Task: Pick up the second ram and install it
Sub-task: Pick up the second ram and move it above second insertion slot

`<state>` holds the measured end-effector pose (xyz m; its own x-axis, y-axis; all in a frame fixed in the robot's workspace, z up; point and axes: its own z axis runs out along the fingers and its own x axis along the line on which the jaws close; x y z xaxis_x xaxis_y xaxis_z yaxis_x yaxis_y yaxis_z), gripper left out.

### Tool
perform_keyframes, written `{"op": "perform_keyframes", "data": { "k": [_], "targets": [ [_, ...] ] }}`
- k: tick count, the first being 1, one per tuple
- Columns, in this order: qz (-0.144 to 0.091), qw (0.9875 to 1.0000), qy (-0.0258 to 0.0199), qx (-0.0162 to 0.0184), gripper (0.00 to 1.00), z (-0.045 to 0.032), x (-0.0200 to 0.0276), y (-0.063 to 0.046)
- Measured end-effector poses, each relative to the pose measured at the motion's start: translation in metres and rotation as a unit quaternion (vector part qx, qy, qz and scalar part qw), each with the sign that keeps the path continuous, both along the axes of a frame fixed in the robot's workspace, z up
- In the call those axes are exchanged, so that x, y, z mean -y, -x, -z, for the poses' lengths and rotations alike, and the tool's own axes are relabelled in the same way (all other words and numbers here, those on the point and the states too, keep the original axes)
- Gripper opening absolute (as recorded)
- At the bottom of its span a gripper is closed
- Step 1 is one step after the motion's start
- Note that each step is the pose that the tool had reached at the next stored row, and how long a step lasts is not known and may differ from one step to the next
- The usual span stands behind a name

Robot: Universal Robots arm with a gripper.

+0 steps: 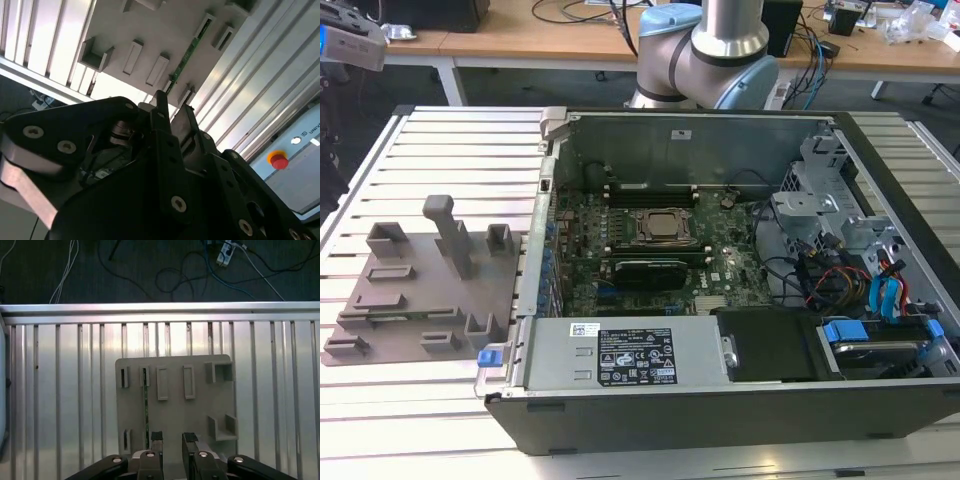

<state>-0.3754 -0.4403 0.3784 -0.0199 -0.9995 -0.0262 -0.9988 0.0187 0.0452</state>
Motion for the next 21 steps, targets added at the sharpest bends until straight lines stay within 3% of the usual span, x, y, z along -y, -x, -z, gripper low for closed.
{"op": "perform_keyframes", "data": {
  "k": [4,14,21],
  "targets": [
    [0.000,1.0000,0.0000,-0.0012,0.30,0.0015,0.0019,-0.010],
    [-0.006,1.0000,0.0000,-0.0013,0.30,0.0291,0.0025,-0.010],
    [-0.007,1.0000,0.0000,-0.0013,0.30,0.0403,0.0037,-0.010]
  ]
}}
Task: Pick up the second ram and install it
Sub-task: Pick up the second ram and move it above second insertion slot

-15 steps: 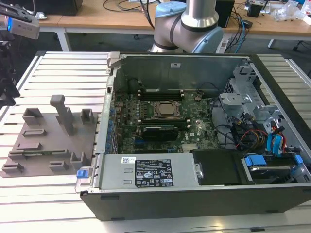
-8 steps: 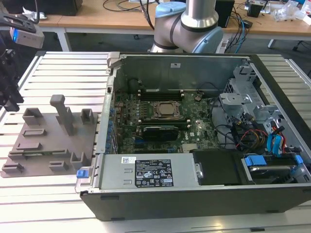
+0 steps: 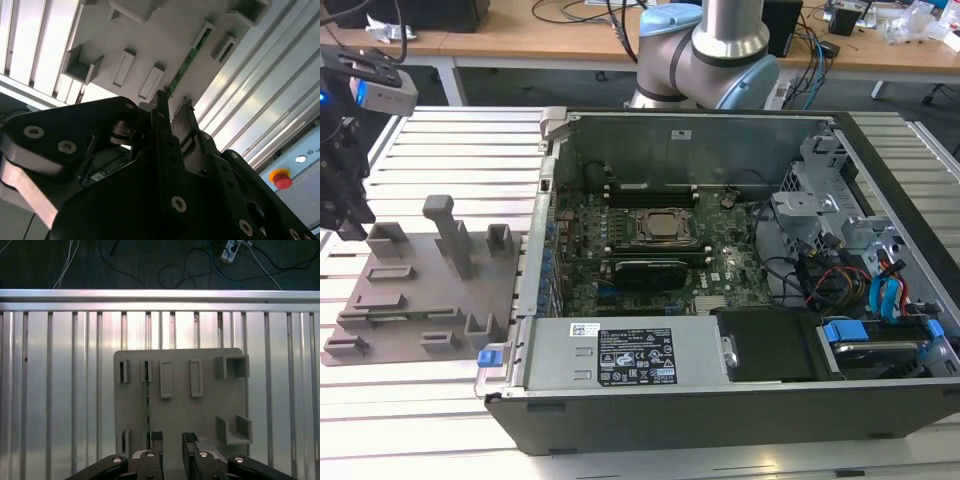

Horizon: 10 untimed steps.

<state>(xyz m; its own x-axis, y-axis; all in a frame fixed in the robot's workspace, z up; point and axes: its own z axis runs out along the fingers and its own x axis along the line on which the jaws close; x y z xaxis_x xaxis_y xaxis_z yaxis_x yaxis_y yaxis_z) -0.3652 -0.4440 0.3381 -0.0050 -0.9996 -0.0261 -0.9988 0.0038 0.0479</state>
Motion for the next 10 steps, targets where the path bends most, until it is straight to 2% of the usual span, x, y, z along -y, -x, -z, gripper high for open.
{"op": "perform_keyframes", "data": {
  "k": [6,10],
  "targets": [
    [-0.001,1.0000,0.0000,0.0000,0.30,0.0081,0.0006,0.0000],
    [-0.002,1.0000,0.0000,0.0000,0.30,0.0107,0.0008,0.0000]
  ]
}}
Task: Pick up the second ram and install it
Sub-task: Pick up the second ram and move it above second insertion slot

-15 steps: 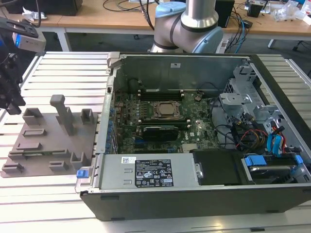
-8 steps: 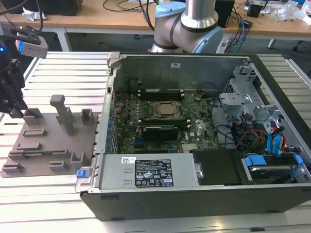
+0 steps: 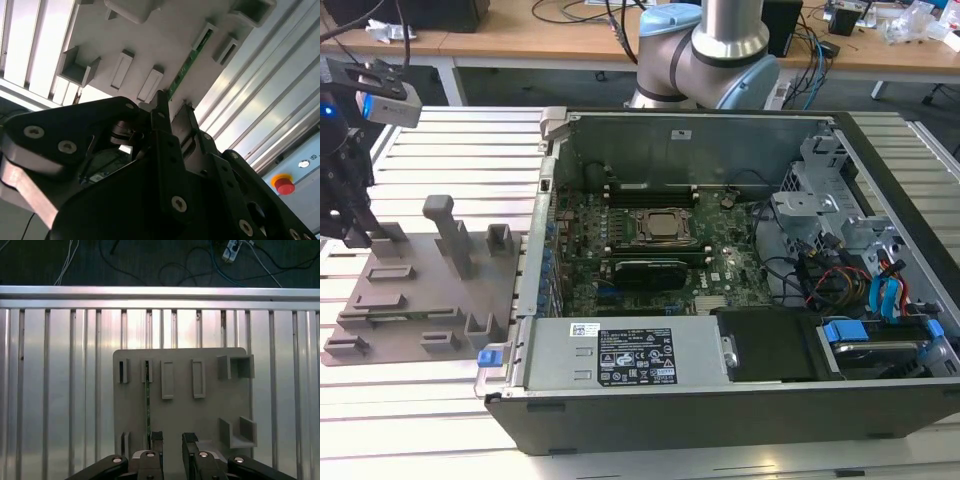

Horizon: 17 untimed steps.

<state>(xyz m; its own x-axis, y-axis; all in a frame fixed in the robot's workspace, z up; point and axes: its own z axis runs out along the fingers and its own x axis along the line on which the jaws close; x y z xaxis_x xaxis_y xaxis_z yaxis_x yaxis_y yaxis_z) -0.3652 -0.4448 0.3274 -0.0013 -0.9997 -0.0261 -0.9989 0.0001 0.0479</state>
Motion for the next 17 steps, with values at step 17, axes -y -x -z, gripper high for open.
{"op": "perform_keyframes", "data": {
  "k": [17],
  "targets": [
    [-0.003,1.0000,0.0000,0.0000,0.30,0.0182,0.0057,0.000]
  ]
}}
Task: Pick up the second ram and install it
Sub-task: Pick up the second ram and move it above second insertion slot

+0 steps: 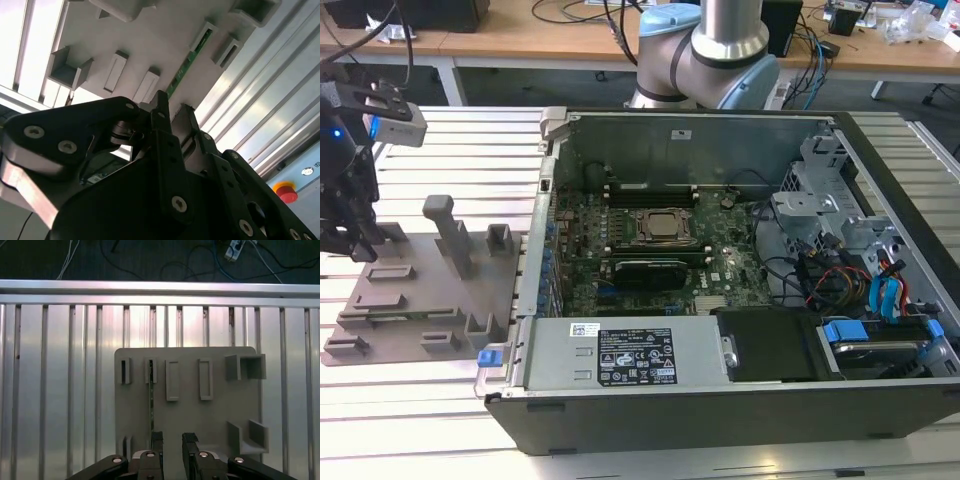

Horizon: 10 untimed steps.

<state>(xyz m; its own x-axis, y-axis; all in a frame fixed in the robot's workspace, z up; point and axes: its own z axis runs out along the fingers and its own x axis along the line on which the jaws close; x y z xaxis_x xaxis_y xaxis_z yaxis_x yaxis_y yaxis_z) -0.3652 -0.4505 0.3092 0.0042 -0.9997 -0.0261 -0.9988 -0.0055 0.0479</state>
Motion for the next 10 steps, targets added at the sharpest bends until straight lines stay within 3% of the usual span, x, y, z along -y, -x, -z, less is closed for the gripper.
{"op": "perform_keyframes", "data": {
  "k": [4,7,10],
  "targets": [
    [0.000,1.0000,0.0000,0.0000,0.30,0.0041,0.0020,0.000],
    [-0.002,1.0000,0.0000,0.0000,0.30,0.0118,0.0065,-0.001],
    [-0.003,1.0000,0.0004,0.0000,0.30,0.0120,0.0067,-0.001]
  ]
}}
